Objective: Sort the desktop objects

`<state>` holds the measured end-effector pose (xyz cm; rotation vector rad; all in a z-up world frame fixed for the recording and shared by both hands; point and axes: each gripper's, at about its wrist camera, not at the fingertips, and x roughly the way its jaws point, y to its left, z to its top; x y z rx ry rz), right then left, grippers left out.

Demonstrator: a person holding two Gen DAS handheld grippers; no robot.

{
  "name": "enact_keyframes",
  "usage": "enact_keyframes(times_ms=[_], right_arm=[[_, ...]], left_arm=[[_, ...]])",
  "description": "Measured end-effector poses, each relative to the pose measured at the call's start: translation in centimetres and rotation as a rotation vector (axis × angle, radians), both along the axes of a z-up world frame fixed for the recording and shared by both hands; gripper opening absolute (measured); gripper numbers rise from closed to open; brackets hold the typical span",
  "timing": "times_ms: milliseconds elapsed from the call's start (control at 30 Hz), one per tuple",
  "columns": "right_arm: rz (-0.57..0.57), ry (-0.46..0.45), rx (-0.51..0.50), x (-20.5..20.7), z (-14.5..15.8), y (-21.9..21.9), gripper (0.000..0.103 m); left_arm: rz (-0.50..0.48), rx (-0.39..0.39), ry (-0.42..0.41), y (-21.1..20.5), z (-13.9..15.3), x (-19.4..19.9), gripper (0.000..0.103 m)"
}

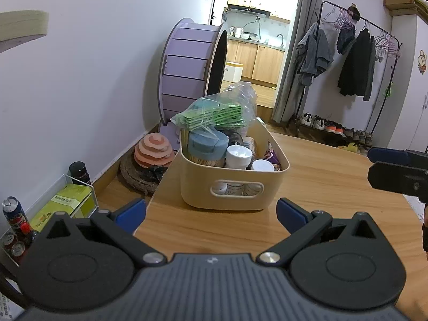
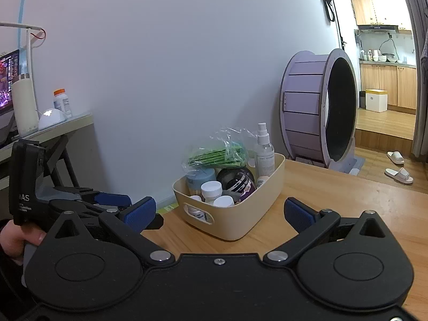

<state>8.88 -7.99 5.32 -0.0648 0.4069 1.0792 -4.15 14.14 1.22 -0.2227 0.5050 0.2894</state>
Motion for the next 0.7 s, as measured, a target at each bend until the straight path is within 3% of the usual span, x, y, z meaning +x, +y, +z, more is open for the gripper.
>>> enact_keyframes(times_ms=[700], right_arm=[[0.001,-0.019,-0.004,-0.20,0.09,0.18,0.103]], left_arm=[[-0.003,-0.004,0.004,0.99,-0.14,0.34,0.103]])
